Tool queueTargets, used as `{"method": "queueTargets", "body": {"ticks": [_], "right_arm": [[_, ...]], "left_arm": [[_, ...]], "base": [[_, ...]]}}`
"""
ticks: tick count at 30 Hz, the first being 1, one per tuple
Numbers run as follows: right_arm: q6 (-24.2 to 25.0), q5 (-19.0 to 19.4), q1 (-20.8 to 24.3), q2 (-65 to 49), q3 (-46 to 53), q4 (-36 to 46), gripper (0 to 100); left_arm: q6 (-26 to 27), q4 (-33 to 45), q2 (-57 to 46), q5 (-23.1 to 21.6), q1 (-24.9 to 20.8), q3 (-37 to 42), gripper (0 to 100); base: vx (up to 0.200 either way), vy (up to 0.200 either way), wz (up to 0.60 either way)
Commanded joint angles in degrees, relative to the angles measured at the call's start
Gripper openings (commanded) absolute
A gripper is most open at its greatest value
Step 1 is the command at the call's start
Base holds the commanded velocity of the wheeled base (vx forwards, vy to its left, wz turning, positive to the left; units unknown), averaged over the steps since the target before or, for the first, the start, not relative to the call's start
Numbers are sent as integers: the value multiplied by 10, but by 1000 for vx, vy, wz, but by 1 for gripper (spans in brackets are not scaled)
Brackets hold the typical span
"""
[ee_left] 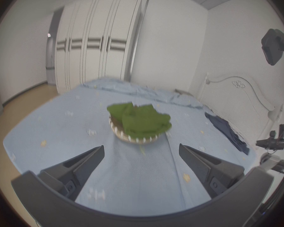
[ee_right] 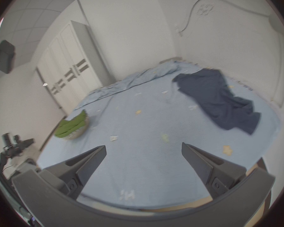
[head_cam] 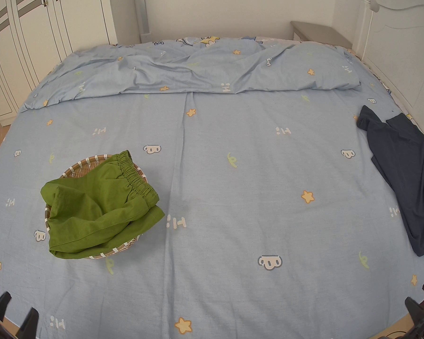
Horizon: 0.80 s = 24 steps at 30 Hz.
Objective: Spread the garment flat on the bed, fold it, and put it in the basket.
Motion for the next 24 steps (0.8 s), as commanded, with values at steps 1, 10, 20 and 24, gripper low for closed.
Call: {"method": "queueTargets", "body": {"ticks": [1, 10, 20, 24], "right_arm": [[-17, -214, -1, -3, 50, -74, 100], [-121, -220, -88, -42, 107, -210, 100], [-157, -107, -83, -59, 118, -234, 100], [-155, -30, -84, -59, 130, -232, 100]], "left_arm": [[78, -226, -13, 123, 0, 144, 100], [75, -214, -13, 124, 1, 144, 100], [75, -215, -13, 125, 1, 144, 100], [116, -214, -13, 103, 1, 144, 100]], "base": [[0, 0, 0], [0, 0, 0], [0, 0, 0], [0, 0, 0]]}}
